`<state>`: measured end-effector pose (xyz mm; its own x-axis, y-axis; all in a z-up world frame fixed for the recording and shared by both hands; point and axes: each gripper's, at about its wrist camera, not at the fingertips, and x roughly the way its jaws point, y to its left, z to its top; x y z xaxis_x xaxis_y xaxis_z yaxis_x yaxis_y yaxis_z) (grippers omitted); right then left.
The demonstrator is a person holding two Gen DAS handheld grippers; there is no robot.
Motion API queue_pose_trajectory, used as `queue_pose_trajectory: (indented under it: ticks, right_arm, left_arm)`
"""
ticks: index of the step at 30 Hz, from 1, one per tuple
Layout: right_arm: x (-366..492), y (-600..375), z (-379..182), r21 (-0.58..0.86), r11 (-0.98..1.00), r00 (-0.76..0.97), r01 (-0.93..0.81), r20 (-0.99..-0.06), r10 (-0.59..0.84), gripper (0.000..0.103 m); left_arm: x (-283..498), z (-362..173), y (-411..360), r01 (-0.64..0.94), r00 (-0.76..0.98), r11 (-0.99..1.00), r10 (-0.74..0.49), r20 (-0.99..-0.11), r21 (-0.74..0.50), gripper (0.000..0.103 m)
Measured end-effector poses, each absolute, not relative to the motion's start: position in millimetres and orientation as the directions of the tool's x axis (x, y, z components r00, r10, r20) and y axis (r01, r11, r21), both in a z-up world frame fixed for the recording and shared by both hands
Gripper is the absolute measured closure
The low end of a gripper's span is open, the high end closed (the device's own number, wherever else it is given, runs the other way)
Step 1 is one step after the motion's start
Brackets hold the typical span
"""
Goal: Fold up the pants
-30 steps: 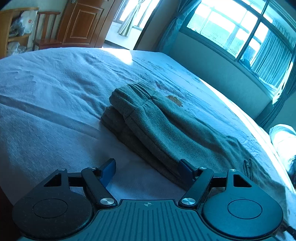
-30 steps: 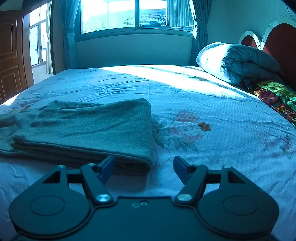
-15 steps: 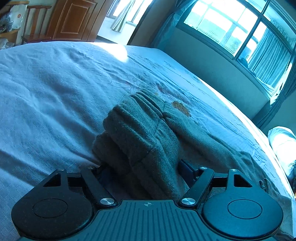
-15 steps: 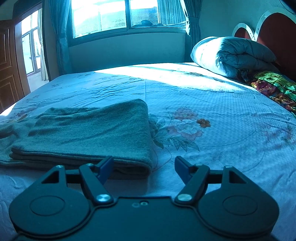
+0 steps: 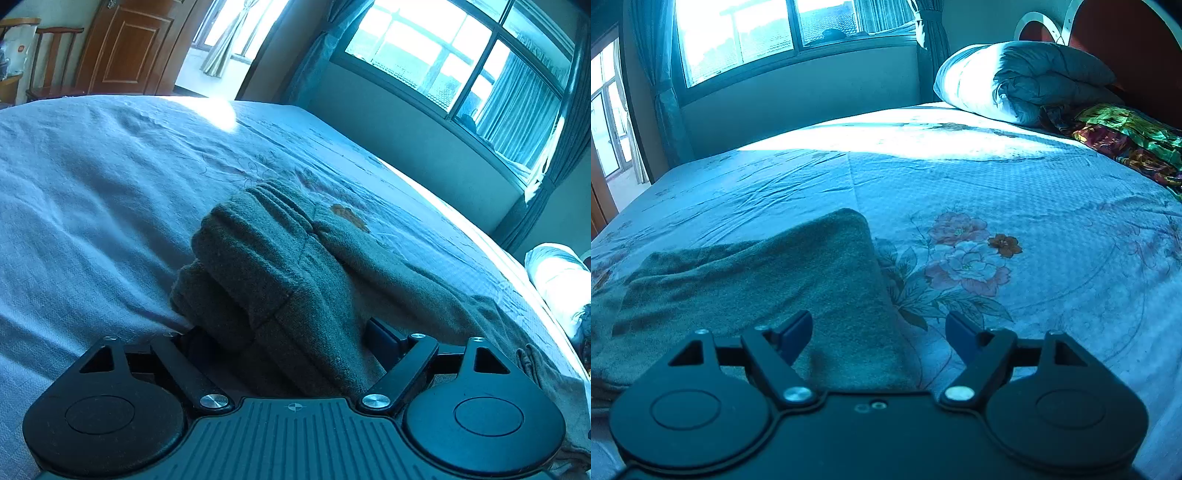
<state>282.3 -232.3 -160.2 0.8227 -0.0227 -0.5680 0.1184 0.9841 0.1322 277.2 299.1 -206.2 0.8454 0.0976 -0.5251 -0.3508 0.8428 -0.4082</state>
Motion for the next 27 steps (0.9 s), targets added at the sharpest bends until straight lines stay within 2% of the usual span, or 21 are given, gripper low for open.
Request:
queue_pose_trajectory:
  ticks: [2, 3, 4, 5, 6, 7, 10, 12, 14, 17, 19, 21, 27]
  right_arm:
    - [281, -223, -158, 0.117, 0.988, 0.829, 0.102, -0.559, -0.019, 0.028]
    - [281, -216, -157, 0.098, 0.991, 0.833, 0.088, -0.553, -0.019, 0.027]
    - [280, -211, -156, 0.089, 0.993, 0.835, 0.077, -0.550, -0.015, 0.027]
    - [280, -206, -155, 0.087, 0.994, 0.838, 0.062, -0.545, -0.005, 0.026]
    - [279, -201, -154, 0.087, 0.995, 0.840, 0.057, -0.543, 0.000, 0.026]
    - [278, -197, -153, 0.092, 0.995, 0.841, 0.049, -0.540, 0.008, 0.026]
    - [275, -174, -151, 0.097, 0.995, 0.844, -0.016, -0.532, 0.065, 0.026]
    - [274, -152, -150, 0.102, 0.992, 0.842, -0.080, -0.525, 0.122, 0.026]
    - [273, -129, -150, 0.106, 0.985, 0.837, -0.134, -0.520, 0.169, 0.026]
    - [273, -95, -155, 0.083, 0.974, 0.833, -0.209, -0.507, 0.222, 0.025]
    - [278, -72, -169, 0.040, 0.962, 0.791, -0.269, -0.561, 0.244, 0.021]
    - [275, -60, -176, -0.022, 0.962, 0.803, -0.272, -0.556, 0.215, 0.021]
    - [275, -66, -173, 0.009, 0.959, 0.788, -0.285, -0.567, 0.239, 0.022]
  left_arm:
    - [278, -206, 298, -0.351, 0.842, 0.848, 0.100, -0.530, -0.397, 0.018]
    - [278, -205, 297, -0.360, 0.837, 0.849, 0.109, -0.537, -0.388, 0.026]
    - [276, -204, 298, -0.371, 0.837, 0.844, 0.122, -0.534, -0.388, 0.046]
    - [273, -205, 301, -0.360, 0.848, 0.832, 0.102, -0.521, -0.423, 0.053]
    - [270, -205, 304, -0.339, 0.861, 0.819, 0.072, -0.503, -0.463, 0.065]
    - [267, -202, 301, -0.328, 0.870, 0.826, 0.075, -0.487, -0.459, 0.068]
    - [261, -188, 286, -0.309, 0.882, 0.872, 0.115, -0.456, -0.378, 0.069]
    - [263, -187, 287, -0.314, 0.872, 0.876, 0.113, -0.476, -0.367, 0.069]
    - [264, -193, 294, -0.321, 0.860, 0.863, 0.093, -0.502, -0.390, 0.068]
    - [256, -207, 302, -0.300, 0.879, 0.835, 0.055, -0.473, -0.460, 0.066]
    - [254, -210, 305, -0.292, 0.885, 0.828, 0.044, -0.464, -0.479, 0.065]
    - [256, -210, 305, -0.294, 0.883, 0.829, 0.044, -0.468, -0.477, 0.062]
    - [259, -211, 312, -0.284, 0.885, 0.808, 0.014, -0.466, -0.516, 0.055]
